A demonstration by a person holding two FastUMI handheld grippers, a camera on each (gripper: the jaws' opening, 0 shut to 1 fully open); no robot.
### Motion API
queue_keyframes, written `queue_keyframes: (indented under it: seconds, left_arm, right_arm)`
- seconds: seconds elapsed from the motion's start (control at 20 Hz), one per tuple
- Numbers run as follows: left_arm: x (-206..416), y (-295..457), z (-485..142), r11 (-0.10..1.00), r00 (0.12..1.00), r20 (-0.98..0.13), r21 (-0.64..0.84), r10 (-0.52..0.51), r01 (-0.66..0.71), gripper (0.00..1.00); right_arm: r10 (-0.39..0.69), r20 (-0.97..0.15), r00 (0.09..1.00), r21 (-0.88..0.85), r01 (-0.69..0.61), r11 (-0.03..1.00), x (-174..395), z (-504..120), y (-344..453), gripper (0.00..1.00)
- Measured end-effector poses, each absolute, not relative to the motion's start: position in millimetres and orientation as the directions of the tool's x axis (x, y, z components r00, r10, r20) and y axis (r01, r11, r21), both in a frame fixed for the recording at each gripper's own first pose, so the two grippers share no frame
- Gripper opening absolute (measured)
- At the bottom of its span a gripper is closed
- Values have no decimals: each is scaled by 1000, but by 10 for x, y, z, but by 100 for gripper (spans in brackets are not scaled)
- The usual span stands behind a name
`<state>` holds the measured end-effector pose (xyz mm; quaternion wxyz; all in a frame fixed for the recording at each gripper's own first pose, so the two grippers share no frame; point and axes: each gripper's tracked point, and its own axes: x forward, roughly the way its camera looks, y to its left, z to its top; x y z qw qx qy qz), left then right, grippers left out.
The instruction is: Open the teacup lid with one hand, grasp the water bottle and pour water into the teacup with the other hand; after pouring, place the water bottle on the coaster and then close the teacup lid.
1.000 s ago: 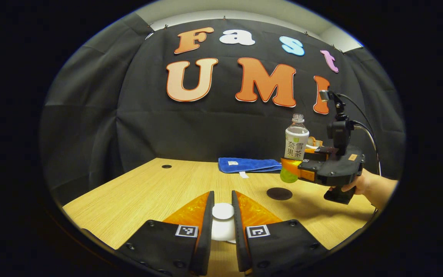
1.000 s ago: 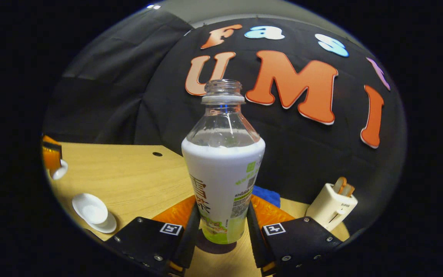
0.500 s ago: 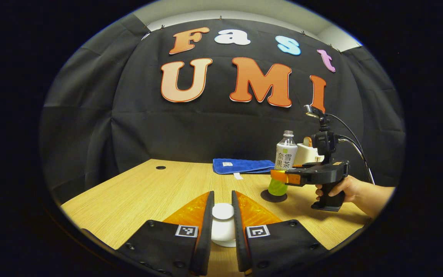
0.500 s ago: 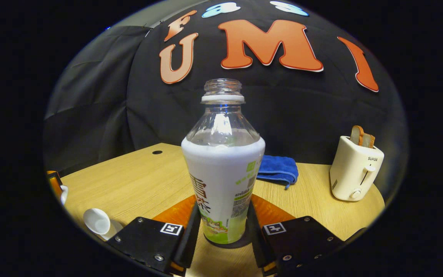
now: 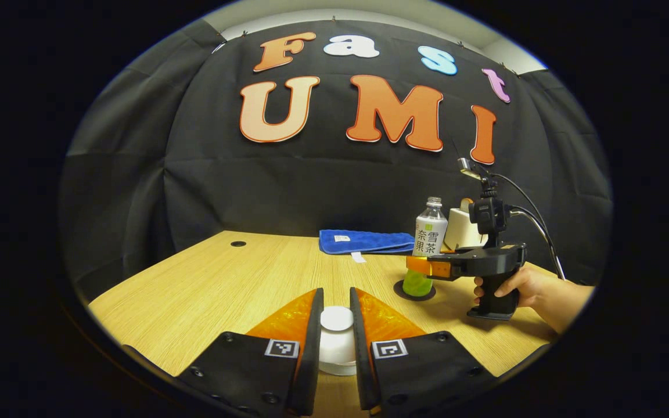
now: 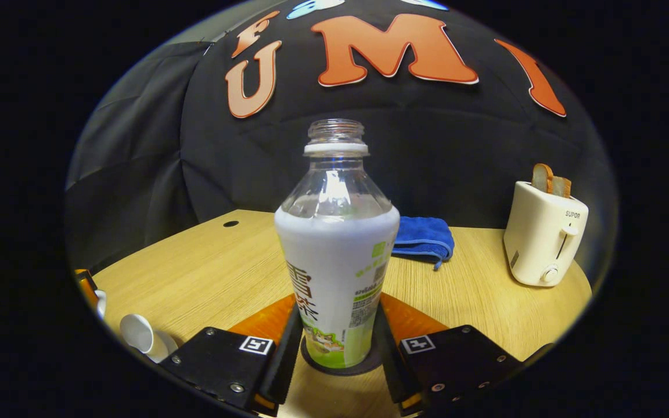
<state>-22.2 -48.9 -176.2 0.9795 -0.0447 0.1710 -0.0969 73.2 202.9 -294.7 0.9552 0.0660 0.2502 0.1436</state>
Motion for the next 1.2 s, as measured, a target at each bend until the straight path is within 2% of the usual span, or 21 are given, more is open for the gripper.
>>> queue_keyframes:
  seconds: [0.2,0.35,0.4,0.45,0.55,1.0,1.2]
  left_arm:
    - [-161,-528,-1862,974,917,-335,-140,-216,179,32]
    - [-111,-542,-1990,974,910,-352,-140,-217,178,32]
    - [-101,-549,-2016,975,909,-356,-135,-215,177,32]
    - [-91,-576,-2054,975,907,-361,-128,-216,181,32]
    - [-85,-587,-2122,976,904,-370,-111,-215,187,32]
    - [-94,-700,-2264,973,894,-384,-78,-231,217,31]
    - [-125,-739,-2311,973,892,-393,-38,-224,228,32]
  right_arm:
    - [306,-462,832,222,-226,949,729,-2900,2001,71]
    - [299,-435,849,198,-233,952,731,-2768,1947,82]
    - [297,-427,854,190,-237,953,708,-2723,1921,80]
    - [302,-421,855,182,-246,952,678,-2678,1905,89]
    - [307,-424,852,164,-261,951,558,-2633,1859,95]
    - [222,-376,900,35,-225,974,16,-2418,1391,97]
    - [214,-362,907,73,-201,977,-186,-2309,1278,97]
